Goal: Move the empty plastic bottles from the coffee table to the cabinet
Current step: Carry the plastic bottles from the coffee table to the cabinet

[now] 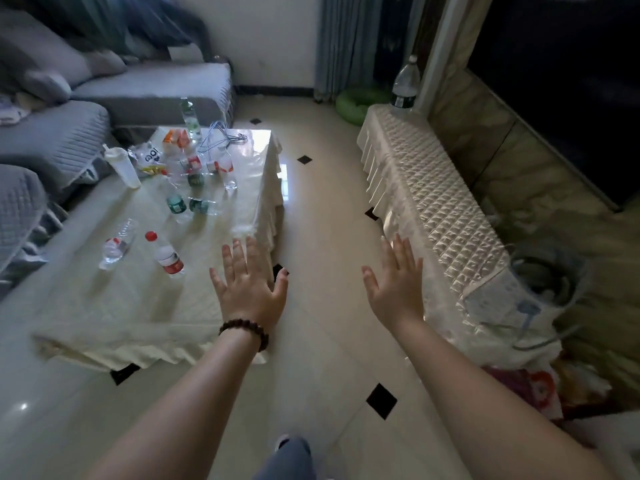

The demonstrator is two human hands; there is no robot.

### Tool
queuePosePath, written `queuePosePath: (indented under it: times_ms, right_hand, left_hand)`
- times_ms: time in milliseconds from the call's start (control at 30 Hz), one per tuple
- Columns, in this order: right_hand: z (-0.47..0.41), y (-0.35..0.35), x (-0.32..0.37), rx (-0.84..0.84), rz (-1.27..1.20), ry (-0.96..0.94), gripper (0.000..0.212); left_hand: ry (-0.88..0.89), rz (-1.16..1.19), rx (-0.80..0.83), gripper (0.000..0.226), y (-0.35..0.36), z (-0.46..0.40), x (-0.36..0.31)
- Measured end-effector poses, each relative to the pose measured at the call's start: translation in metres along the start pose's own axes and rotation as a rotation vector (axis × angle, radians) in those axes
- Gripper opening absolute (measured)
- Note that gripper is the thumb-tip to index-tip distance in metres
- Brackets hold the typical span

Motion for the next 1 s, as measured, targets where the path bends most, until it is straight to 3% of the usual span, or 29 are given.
queuePosePath:
  times_ms: [433,733,1000]
  right_hand:
    - [-0.186,0.093,0.018,0.100,-0.047,-0.144,0.066]
    - [-0.352,0.188,0.121,0.346,-0.099,-0.340,0.059]
    - [-0.419,0.255,0.206,0.490,-0.136,-0.526,0.060]
  left_hand:
    - [-0.199,-0.004,-0.029,0.081,0.068,-0.159,0.007]
    - [-0.475,-0.029,-0.082,0.082,0.065,-0.299,0.073]
    - [-0.704,-0.067,-0.166,0.084,0.059,-0.346,0.129]
Point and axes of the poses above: each hand's wrist, its own z-axis away from the middle knuckle, its own y-axis out of the palm, x = y × z, the point moved 1 cm from there along -z, towards the middle knuckle, and after that the axes turned 2 degrees about -z, right-handed, at the moved point
